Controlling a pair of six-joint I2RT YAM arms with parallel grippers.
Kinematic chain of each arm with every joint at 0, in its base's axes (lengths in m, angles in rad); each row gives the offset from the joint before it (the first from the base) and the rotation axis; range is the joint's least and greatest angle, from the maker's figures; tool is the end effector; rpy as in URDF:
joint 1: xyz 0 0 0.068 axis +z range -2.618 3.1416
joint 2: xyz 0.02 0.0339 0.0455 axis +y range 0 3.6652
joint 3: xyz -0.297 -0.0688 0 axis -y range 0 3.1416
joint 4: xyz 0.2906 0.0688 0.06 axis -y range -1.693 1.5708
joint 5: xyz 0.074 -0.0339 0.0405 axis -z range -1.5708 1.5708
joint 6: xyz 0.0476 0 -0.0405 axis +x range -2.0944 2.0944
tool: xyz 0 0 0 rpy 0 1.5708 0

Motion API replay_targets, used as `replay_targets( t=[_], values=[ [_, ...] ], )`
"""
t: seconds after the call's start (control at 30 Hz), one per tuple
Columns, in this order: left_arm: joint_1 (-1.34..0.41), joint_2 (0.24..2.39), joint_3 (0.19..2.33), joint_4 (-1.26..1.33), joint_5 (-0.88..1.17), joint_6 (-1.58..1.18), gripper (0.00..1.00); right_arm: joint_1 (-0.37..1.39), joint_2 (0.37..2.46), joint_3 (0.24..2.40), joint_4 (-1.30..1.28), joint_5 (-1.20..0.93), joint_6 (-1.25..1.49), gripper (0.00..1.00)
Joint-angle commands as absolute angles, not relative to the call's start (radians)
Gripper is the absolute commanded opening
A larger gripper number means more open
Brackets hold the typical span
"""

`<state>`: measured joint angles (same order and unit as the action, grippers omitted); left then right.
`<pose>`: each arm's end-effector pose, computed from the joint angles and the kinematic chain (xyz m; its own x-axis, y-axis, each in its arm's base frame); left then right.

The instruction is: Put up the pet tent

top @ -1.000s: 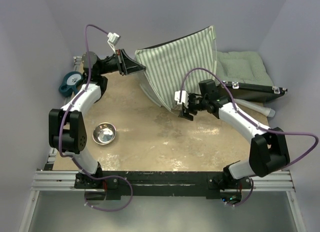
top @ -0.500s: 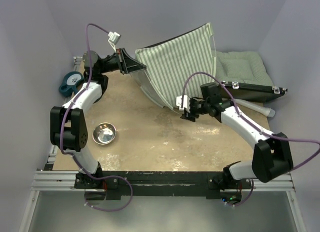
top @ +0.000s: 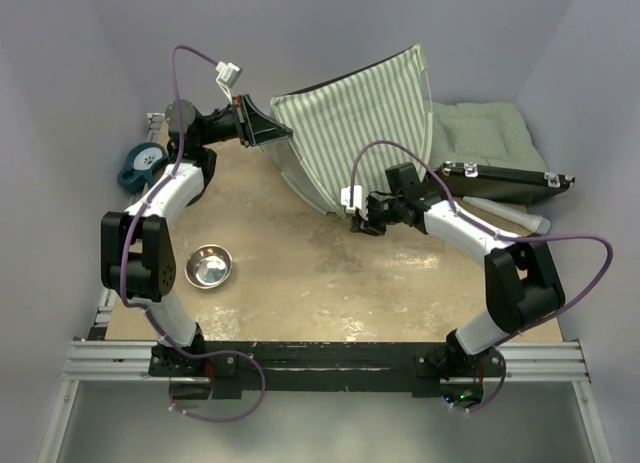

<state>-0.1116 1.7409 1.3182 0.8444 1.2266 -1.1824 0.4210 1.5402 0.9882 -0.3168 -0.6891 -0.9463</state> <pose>0.4343 -0.0938 0.3786 -0.6707 -0.2391 -0.7021 0.7139 0.0486 -0.6985 0.3174 0.1753 0.2245 0.1524 -0.6178 -0.7714 -0.9689 0.0606 -0.2400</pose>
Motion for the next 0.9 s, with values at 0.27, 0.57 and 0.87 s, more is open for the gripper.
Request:
replay_targets(
  t=[0.27,0.57,0.87],
  values=[
    [0.035,1.717,1.414,0.818,1.273,-1.004,0.75,0.423,1.517,1.357,-0.226,-0.87,-0.326,0.0],
    [0.117,1.573,1.72,-0.378,1.097,0.358,0.99,0.422,1.583,1.554,-0.189,-0.945,0.032,0.0],
    [-0.316,1.316,1.508,-0.71,0.818,0.902,0.93,0.417,1.606,1.654,-0.124,-0.972,0.21,0.0]
  ],
)
